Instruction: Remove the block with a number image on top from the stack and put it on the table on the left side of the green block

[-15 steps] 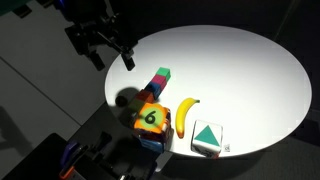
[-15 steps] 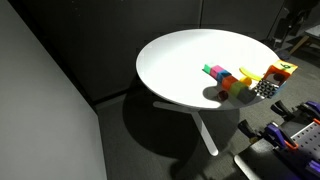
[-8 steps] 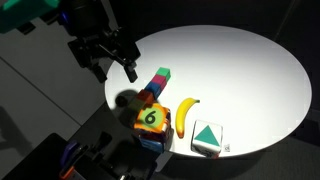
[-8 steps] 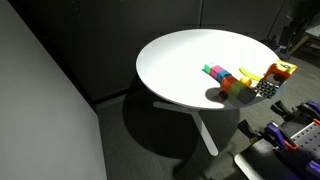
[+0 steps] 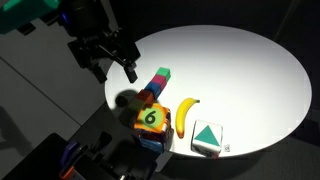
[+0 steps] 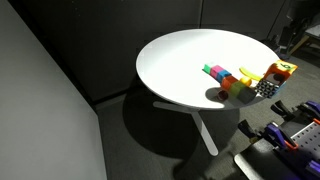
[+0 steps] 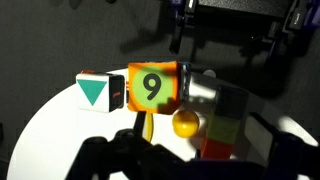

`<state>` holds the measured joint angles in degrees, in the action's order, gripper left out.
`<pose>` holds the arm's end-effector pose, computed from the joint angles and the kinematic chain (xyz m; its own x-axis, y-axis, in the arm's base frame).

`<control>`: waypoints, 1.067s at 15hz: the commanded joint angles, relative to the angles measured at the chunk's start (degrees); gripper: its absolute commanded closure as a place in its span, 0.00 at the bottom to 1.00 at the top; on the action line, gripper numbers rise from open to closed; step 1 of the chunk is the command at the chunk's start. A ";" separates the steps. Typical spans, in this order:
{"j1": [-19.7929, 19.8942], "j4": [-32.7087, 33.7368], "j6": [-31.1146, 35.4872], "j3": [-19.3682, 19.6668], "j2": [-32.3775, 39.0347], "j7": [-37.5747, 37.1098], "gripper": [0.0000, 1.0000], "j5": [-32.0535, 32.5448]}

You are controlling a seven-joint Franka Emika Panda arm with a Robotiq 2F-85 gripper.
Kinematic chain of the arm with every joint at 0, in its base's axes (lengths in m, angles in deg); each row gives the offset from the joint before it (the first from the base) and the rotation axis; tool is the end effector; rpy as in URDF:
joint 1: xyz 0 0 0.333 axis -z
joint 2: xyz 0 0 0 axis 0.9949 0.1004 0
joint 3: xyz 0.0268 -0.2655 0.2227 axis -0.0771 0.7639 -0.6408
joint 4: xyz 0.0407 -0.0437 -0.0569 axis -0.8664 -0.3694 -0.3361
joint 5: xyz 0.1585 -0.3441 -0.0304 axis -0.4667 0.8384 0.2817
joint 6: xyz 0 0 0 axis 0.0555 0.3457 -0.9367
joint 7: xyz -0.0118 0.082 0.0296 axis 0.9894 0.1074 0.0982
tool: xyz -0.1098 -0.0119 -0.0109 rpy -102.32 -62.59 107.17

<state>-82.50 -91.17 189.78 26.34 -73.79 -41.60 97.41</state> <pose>0.3522 -0.0269 0.4017 0.9792 0.1273 -0.1577 0.1583 -0.9664 0.2025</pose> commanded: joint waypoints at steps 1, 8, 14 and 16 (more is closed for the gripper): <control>0.45 1.32 0.35 0.07 2.36 -0.36 0.00 0.07; 1.48 1.01 5.85 0.59 6.22 -1.75 0.00 0.88; 2.93 0.80 10.70 1.17 9.68 -1.84 0.00 0.93; 3.25 0.67 11.68 1.35 10.65 -1.85 0.00 1.08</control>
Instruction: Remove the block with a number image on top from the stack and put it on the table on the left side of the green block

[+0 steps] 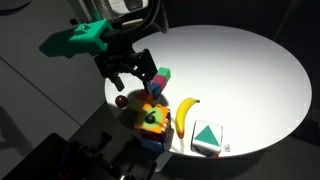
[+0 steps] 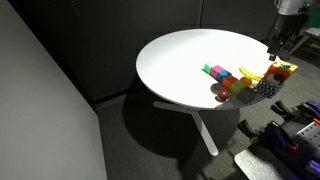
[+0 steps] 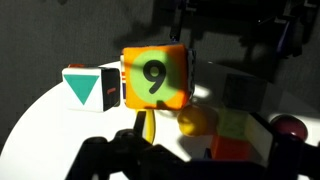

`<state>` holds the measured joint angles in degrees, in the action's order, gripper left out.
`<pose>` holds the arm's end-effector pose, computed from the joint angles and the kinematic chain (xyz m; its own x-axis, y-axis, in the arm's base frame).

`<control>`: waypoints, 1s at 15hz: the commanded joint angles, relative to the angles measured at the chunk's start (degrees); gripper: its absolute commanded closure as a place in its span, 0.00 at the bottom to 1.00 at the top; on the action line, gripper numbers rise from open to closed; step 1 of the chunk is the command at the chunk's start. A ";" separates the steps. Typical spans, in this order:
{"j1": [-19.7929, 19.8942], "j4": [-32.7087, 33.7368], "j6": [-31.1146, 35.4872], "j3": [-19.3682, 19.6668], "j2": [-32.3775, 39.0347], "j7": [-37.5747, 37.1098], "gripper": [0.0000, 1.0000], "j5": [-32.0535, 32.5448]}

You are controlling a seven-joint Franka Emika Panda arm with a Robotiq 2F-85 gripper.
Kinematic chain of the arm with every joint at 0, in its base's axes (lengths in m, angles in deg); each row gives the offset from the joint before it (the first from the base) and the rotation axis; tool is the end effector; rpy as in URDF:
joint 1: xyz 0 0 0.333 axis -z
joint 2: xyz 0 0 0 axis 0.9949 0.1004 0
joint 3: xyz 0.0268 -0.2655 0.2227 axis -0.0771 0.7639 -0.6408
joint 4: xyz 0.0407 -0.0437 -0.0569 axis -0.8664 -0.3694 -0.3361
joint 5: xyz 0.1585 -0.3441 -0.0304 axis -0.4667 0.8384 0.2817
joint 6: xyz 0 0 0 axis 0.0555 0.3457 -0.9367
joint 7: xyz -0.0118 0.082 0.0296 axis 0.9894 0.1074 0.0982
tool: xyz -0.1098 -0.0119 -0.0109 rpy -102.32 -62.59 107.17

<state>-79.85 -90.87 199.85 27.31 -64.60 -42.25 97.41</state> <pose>0.3801 -0.0456 0.3569 0.9864 0.0932 -0.1355 0.1163 -0.9779 0.1738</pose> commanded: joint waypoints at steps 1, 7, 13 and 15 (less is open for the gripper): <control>0.76 0.28 2.17 0.55 1.93 -1.00 0.00 1.15; 1.14 0.09 4.25 1.77 4.54 -0.39 0.00 1.17; 1.59 -0.14 4.62 2.69 6.27 -0.54 0.00 1.54; 1.75 -0.27 4.84 2.97 6.64 -0.37 0.00 1.60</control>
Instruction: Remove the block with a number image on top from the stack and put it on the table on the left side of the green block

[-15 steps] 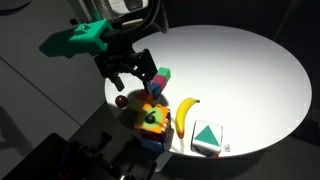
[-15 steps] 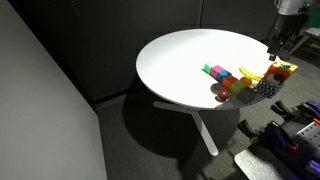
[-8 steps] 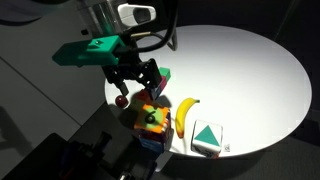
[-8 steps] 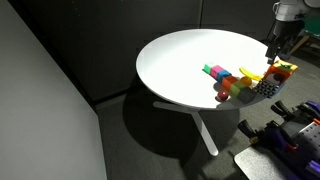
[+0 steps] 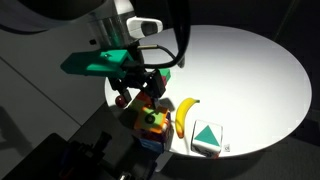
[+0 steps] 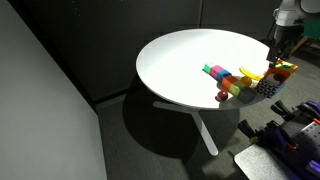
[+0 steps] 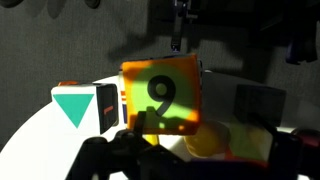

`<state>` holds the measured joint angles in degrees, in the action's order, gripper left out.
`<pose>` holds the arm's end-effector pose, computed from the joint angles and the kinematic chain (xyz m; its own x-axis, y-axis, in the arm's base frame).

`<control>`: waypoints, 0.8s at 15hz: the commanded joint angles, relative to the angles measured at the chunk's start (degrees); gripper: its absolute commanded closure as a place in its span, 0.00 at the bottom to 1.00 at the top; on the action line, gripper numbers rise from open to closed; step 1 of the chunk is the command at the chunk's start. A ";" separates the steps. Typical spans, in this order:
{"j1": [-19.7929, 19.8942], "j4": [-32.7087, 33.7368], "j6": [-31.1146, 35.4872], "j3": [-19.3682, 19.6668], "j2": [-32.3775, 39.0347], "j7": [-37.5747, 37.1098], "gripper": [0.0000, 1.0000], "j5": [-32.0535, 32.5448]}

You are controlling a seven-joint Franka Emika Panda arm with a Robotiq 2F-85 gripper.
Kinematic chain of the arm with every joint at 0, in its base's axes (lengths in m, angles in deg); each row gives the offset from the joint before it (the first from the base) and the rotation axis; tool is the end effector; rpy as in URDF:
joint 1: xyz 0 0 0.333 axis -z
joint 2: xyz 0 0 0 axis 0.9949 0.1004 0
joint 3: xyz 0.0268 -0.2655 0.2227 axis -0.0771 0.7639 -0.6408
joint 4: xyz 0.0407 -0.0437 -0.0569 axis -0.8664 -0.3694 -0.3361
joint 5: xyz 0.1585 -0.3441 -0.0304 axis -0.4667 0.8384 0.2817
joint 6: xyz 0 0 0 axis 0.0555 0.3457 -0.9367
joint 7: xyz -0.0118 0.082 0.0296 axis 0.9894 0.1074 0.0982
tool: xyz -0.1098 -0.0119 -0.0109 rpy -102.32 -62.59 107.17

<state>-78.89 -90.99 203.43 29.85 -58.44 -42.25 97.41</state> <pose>0.3841 -0.0674 0.3187 0.9825 0.0475 -0.1801 0.0747 -0.9863 0.1469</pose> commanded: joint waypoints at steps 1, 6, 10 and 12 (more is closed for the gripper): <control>0.87 -0.18 1.42 0.57 0.75 -0.25 0.00 1.59; 1.16 -0.23 2.11 0.98 2.07 -0.10 0.00 2.09; 1.27 -0.27 2.93 1.02 2.92 -0.83 0.00 4.46; 1.28 -0.27 3.18 1.11 3.15 -1.00 0.00 5.79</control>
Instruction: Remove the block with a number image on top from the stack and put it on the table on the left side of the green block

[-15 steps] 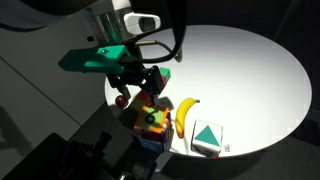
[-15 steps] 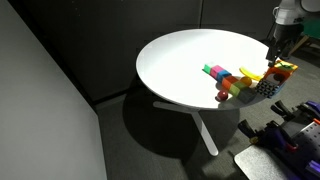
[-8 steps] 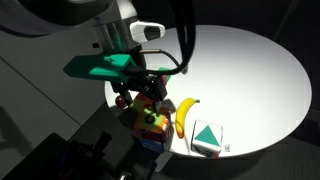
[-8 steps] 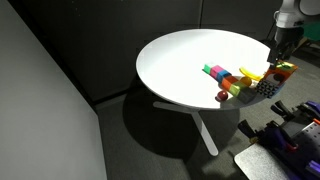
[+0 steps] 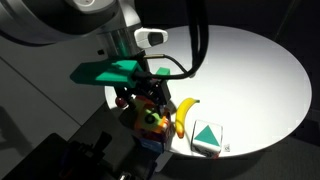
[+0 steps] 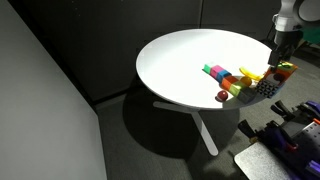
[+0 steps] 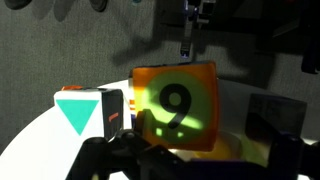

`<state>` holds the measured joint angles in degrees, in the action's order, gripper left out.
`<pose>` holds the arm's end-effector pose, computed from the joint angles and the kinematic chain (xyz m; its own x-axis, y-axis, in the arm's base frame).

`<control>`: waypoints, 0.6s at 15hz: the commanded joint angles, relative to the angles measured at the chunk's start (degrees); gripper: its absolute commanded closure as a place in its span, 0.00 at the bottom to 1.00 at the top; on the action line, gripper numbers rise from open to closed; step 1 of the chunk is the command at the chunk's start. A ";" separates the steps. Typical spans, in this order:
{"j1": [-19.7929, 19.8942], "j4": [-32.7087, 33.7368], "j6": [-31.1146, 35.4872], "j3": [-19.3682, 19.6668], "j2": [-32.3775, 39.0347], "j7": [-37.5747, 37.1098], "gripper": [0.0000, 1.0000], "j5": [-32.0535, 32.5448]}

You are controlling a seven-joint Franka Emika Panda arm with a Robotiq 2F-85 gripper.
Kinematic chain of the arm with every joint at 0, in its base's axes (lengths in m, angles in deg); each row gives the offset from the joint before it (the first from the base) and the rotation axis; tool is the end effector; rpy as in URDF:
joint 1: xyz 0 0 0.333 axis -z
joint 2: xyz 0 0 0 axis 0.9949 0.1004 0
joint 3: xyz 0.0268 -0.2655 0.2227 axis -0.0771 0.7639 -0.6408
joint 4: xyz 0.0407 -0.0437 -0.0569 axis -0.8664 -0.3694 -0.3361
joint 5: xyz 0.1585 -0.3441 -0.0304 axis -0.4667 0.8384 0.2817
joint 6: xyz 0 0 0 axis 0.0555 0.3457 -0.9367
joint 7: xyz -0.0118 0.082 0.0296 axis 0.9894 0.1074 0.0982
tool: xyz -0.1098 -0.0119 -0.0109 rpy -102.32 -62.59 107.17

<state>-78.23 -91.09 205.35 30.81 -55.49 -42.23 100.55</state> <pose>0.3845 -0.0782 0.3003 0.9764 0.0651 -0.2058 0.1004 -0.9810 0.1660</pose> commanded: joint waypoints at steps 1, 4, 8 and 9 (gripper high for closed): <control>0.63 -0.15 1.32 0.22 0.35 -1.00 0.00 3.05; 0.63 -0.16 1.51 0.40 0.72 -1.04 0.00 4.10; 0.61 -0.14 1.59 0.50 1.19 -1.10 0.00 4.42; 0.61 -0.14 1.60 0.51 1.31 -1.17 0.00 4.50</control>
<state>-78.23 -91.09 205.67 31.10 -54.54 -42.23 103.03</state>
